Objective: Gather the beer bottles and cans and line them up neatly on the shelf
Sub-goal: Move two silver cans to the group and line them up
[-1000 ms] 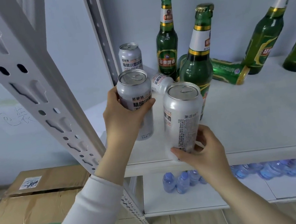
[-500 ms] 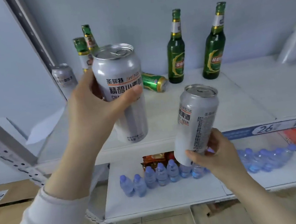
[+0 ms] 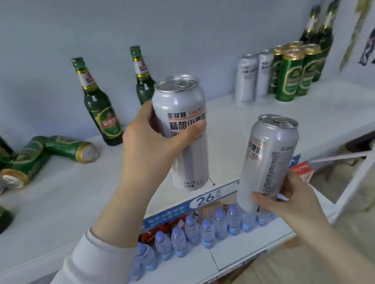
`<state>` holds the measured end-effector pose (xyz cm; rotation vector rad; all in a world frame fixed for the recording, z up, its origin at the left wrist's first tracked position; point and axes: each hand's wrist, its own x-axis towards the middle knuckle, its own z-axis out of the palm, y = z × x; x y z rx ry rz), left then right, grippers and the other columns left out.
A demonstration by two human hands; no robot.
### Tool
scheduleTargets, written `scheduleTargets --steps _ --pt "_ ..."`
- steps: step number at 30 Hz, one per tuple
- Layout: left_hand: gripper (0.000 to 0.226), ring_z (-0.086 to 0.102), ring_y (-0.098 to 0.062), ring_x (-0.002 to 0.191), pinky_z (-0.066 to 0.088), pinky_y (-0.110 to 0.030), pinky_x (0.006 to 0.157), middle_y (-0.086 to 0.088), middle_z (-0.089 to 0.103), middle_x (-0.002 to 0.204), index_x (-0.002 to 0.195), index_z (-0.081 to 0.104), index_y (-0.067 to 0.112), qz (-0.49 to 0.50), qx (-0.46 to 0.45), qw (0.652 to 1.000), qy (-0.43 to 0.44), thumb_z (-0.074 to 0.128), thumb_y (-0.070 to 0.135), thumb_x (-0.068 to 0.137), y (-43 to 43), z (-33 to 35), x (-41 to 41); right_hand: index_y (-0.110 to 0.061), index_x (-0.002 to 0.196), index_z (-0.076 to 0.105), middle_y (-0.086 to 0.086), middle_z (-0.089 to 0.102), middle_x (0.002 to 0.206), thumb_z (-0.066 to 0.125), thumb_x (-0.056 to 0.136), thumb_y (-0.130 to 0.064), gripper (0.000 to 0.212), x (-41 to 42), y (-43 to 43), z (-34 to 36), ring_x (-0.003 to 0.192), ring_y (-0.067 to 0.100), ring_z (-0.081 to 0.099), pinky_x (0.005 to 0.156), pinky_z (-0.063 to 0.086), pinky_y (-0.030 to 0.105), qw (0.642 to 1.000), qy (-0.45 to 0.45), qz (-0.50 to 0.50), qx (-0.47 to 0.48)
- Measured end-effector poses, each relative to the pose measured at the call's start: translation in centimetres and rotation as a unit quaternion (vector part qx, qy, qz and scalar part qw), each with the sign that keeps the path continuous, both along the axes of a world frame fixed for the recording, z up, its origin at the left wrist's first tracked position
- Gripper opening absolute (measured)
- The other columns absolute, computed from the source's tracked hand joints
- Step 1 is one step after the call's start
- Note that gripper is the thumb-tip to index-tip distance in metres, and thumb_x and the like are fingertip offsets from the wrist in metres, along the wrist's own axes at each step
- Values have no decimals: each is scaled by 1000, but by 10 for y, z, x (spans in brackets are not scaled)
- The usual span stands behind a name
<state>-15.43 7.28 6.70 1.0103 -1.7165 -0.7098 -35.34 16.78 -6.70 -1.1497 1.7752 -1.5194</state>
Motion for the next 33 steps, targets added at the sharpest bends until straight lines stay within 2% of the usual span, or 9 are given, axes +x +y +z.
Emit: scheduleTargets --steps 4,8,12,15,18,22,24,28,33 --pt "42 59 12 71 48 -6 61 19 64 81 93 56 28 -35 4 999 6 81 33 60 -36 -15 -68 -25 81 51 -1 63 79 83 60 -6 42 -75 -37 1 58 -7 57 52 44 7 999 18 -45 3" --pt "49 59 11 74 49 -7 66 19 64 83 99 55 26 -54 24 998 19 82 33 59 -82 -26 -132 -24 88 50 3 65 96 84 60 -9 46 -141 -89 9 84 13 63 64 54 33 998 2 -69 -2" --pt "55 62 6 80 52 -12 72 17 66 89 105 55 25 -71 58 996 12 83 32 58 -119 -36 -190 -20 100 47 -14 58 91 85 58 -17 57 -188 -129 14 91 15 58 73 46 25 995 35 -89 11" --pt "58 62 0 86 53 -19 76 15 66 94 109 55 22 -61 66 996 -1 84 32 59 -141 -45 -229 -18 102 44 -16 53 88 84 61 -14 57 -217 -153 14 80 3 54 55 42 4 995 52 -78 14" --pt "59 61 3 84 52 -16 74 16 65 93 110 55 21 -42 72 997 -9 84 30 59 -163 -56 -263 -11 104 44 -4 54 91 83 62 -8 58 -242 -180 8 77 5 54 45 37 -1 997 48 -65 10" --pt "59 58 14 77 50 -11 72 19 64 91 109 55 20 -3 79 997 -14 84 27 59 -183 -70 -297 -17 101 42 -2 56 97 86 57 -16 62 -266 -213 -8 85 18 56 56 38 0 996 67 -53 0" --pt "57 57 16 78 49 -8 71 20 63 91 108 54 23 16 84 996 -16 84 26 59 -188 -76 -310 -18 101 41 0 58 101 87 56 -20 64 -276 -224 -13 88 20 58 65 41 10 997 64 -42 -11" --pt "57 58 16 81 49 -7 73 23 62 94 108 52 26 41 99 994 -9 84 22 60 -194 -83 -328 -13 113 45 8 59 111 87 53 -27 74 -285 -241 -23 99 24 60 81 52 36 998 53 -24 -14" --pt "56 58 13 89 46 -5 75 18 62 101 112 50 24 20 123 992 -5 81 17 66 -197 -83 -335 -9 133 38 10 52 125 81 63 -24 84 -291 -246 -30 114 24 54 94 49 40 997 71 27 -20"
